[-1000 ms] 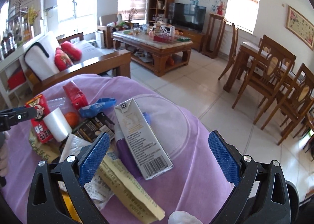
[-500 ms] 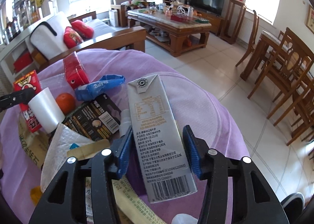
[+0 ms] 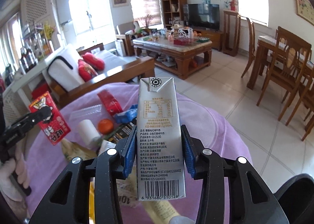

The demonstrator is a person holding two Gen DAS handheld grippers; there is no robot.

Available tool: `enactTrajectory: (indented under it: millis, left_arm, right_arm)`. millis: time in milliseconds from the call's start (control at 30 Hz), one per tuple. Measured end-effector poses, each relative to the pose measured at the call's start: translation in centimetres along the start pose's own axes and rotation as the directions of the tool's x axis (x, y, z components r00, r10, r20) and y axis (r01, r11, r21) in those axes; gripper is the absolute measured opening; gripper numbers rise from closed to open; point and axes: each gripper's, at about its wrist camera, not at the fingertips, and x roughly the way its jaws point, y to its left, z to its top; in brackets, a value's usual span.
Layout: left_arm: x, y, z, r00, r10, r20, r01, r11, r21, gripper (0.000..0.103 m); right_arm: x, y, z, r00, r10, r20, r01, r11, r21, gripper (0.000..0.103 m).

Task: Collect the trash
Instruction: 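Carry both cartons over the black bin and open both tools to drop them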

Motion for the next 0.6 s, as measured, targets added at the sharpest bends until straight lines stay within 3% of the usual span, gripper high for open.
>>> enactTrajectory:
  millis: [333, 600]
  left_arm:
    - [-2.3, -5.1, -0.3, 0.998, -0.057, 0.031, 0.053, 0.993, 0.102, 0.032]
    - [-1.3, -12.6, -1.0, 0.984, -0.179, -0.004, 0.176, 0.964, 0.198, 0.032]
  right_arm:
    - [-9.9, -2.5, -5.6, 0.991, 0.087, 0.105, -0.101, 0.985, 0.142, 0.042]
    - [-18.5, -8.9, -12.1, 0.986, -0.033, 0.161, -0.010, 0.966, 0.258, 0.042]
